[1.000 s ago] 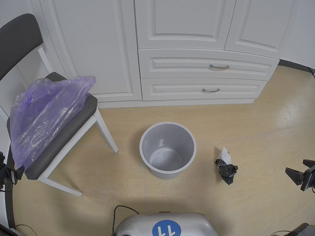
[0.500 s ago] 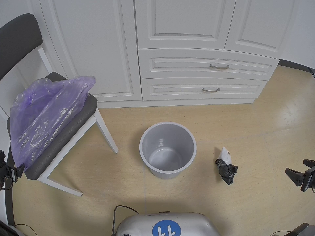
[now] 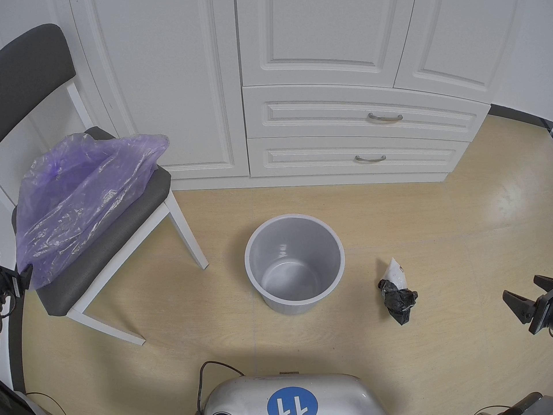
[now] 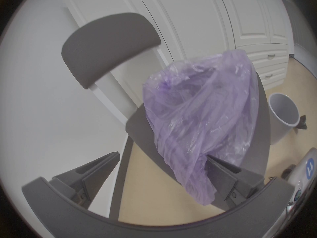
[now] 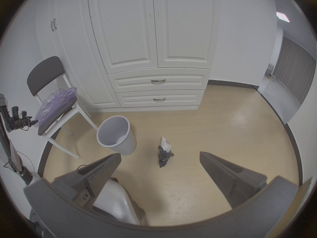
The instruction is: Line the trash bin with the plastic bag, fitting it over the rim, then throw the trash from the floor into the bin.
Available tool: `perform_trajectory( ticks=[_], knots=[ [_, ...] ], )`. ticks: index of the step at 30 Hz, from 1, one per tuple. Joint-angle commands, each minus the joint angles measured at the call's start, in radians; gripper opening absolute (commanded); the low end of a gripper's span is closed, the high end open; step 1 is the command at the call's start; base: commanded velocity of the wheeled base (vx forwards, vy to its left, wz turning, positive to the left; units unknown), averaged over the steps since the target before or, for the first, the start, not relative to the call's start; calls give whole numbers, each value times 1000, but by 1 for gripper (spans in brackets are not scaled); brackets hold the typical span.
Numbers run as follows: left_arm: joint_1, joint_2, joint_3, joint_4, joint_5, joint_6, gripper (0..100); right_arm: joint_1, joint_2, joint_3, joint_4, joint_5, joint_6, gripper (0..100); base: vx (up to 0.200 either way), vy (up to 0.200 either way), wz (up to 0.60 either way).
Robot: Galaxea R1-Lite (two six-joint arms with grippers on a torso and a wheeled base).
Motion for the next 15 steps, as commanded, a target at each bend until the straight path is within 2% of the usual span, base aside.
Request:
perform_trajectory(
  ticks=[1,6,15],
  knots=[
    [3,55,19,-160,0,-74,100,0,-2,22,-39,1,0,100,0,0,0],
    [5,76,25,-299,0,-129,100,0,-2,23,-41,1,-2,100,0,0,0],
    [5,101,16,-376,1,-157,100,31,-13,26,-42,1,-6,100,0,0,0]
  ],
)
